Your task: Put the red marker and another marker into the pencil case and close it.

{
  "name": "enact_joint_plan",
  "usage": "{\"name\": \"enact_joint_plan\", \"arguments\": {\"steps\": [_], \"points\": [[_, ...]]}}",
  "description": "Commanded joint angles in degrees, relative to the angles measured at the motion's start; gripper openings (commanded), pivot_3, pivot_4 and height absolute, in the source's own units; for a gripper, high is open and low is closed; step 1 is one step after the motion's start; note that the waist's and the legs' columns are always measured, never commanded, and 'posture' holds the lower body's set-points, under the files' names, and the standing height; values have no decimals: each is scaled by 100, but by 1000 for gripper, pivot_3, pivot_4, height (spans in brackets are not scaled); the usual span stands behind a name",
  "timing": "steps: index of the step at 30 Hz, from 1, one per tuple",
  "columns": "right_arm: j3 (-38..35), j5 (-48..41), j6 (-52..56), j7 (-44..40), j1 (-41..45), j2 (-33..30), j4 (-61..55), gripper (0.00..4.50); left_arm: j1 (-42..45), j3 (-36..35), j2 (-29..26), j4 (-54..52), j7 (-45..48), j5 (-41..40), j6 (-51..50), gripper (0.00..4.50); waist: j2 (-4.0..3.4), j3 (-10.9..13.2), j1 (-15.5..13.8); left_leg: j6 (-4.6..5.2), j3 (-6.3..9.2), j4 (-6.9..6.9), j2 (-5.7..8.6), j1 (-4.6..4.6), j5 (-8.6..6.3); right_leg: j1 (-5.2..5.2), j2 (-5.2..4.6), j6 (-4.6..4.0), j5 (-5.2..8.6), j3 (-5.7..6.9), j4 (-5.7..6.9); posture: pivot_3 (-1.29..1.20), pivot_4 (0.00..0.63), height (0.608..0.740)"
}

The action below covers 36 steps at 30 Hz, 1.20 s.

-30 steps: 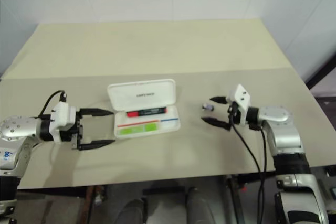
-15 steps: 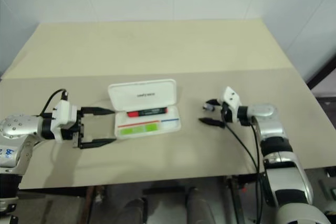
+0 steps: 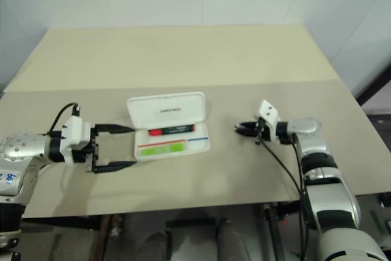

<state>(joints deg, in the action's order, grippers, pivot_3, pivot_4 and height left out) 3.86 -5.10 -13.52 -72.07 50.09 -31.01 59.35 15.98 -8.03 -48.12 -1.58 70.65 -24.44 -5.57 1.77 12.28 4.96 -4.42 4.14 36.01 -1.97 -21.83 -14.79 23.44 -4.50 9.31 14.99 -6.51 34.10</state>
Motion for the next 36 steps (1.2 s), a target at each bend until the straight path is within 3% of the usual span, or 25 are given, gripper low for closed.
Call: {"name": "enact_joint_plan", "arguments": {"steps": [1,9,14,24,36], "points": [[-32,-1,-62,-90,44,53,-270,403,82,-68,0,-152,-20,-71,22,4500,0,0,5,0,0,-3,0,0,0,1,0,5,-3,0,0,0,150,740],[186,-498,733,-668,-290,486,-2524,403,79,-40,5,-113,28,-52,62,4500,-6,4,37,-1,1,-22,-1,-1,-1,17,0,9,4,1,11,0,150,740],[484,-546,1114,-691,-492,711,-3320,403,63,-24,18,-111,34,-42,76,4500,-6,4,-8,-3,0,-18,-1,-2,-2,17,0,8,5,1,9,0,150,740],[980,-220,757,-635,-386,1011,-2855,403,66,-20,51,-158,-1,-43,56,4500,-6,4,-11,-3,0,-16,-1,-4,-2,18,0,5,7,2,11,0,150,740],[978,-45,452,-614,-84,1212,-2115,403,-29,-59,63,-264,-84,-62,27,4500,-6,4,-2,-3,1,-16,-1,-3,-2,18,0,5,6,2,12,0,150,740]]}}
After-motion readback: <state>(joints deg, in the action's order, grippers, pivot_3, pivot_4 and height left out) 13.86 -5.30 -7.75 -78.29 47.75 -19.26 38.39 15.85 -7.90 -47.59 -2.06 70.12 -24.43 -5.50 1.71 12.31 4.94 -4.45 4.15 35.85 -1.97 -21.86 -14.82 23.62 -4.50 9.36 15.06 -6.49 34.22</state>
